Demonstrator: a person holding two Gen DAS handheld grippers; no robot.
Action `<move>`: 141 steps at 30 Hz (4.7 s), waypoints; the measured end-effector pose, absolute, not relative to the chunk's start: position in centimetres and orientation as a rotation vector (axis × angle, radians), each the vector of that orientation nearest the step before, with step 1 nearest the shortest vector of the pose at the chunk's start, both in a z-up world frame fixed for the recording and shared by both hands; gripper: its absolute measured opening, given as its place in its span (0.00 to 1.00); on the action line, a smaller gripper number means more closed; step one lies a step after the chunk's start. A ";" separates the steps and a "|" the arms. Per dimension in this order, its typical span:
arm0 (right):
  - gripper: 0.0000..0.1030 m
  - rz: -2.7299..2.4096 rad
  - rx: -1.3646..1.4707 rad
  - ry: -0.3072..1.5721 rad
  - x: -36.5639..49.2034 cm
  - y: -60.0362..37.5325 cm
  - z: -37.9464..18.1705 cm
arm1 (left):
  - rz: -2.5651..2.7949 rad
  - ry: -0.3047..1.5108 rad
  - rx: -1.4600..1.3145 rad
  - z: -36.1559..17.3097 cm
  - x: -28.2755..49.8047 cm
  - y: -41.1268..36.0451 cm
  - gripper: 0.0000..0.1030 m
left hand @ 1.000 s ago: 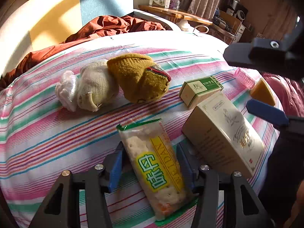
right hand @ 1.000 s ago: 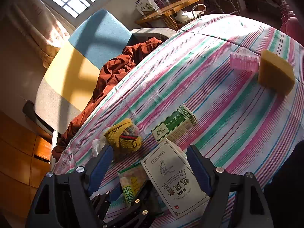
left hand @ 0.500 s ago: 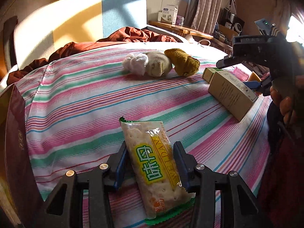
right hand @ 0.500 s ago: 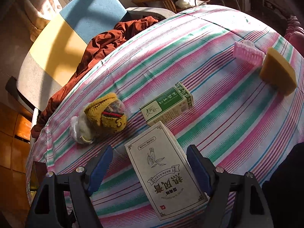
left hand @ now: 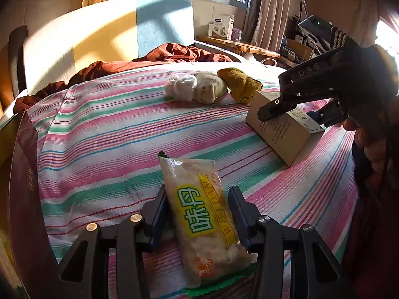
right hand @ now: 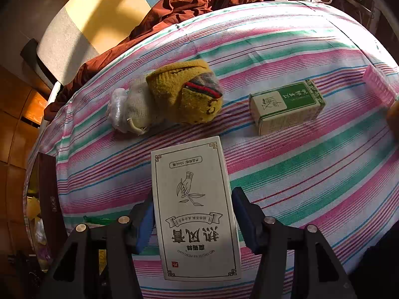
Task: Organize objects
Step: 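Grasp the yellow-green snack packet with the left gripper while the right gripper grasps the white printed box, then carry the yellow-green packet toward the gold tray with the left gripper, then lower the yellow-green packet into the tray and open the left gripper, then carry the white printed box over the gold tray with the right gripper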
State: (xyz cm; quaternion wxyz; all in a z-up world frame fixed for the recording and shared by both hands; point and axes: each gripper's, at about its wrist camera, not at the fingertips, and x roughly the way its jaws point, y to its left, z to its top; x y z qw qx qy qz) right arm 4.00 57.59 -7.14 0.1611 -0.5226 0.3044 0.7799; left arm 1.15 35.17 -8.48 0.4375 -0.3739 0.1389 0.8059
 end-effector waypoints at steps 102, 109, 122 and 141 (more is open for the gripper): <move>0.52 2.308 -1.713 0.371 0.4 49.7 -8.1 | 2.527 -0.149 -1.322 -3.0 -17.6 6.7 0.47; 0.52 2.307 -1.714 0.362 0.1 49.6 -8.1 | 2.589 -0.058 -1.260 -2.6 -13.7 5.9 0.47; 0.52 2.349 -1.740 0.278 0.2 46.7 -8.1 | 2.633 0.055 -1.080 -0.8 -6.1 6.8 0.49; 0.51 2.588 -1.586 0.232 -0.6 38.9 -4.2 | 2.590 0.090 -1.059 -1.4 -3.2 6.9 0.50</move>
